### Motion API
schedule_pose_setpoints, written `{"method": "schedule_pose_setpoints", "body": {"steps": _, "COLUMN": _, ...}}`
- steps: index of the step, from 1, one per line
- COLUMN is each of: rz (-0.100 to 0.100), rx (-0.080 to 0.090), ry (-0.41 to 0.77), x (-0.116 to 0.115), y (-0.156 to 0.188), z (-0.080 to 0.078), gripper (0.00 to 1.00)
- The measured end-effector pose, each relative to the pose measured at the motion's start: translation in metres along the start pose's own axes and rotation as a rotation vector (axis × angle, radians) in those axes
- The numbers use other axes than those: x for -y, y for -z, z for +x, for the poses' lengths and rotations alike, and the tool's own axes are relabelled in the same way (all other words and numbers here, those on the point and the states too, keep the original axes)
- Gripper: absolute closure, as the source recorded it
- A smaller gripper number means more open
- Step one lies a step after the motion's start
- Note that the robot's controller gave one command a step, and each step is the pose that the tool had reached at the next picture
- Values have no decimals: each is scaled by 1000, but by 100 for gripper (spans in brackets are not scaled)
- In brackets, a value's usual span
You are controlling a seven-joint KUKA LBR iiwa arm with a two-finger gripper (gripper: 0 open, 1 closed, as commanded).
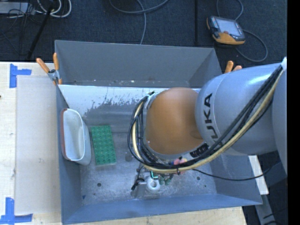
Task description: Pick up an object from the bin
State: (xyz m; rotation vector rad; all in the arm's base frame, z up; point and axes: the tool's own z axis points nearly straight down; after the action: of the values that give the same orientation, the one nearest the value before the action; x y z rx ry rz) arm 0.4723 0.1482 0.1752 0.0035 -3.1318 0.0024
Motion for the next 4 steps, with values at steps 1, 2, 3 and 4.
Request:
{"method": "schedule_pose_setpoints", "body": {"steps": 1, "rz": -7, "rx": 12, "ry": -107, "x": -101, "y": 34, "z": -22, "gripper": 0}}
{"method": "schedule_pose_setpoints", "body": {"steps": 2, "rz": -1, "rx": 11, "ry": -100, "x": -93, "y": 4, "z": -76, "gripper": 0}}
{"method": "schedule_pose_setpoints", "body": {"steps": 3, "rz": 1, "rx": 5, "ry": 192, "x": -39, "y": -96, "z": -118, "gripper": 0}}
{"method": "schedule_pose_setpoints", "body": {"steps": 4, "rz": -1, "rx": 9, "ry": 190, "x": -40, "y": -93, "z": -119, "gripper": 100}}
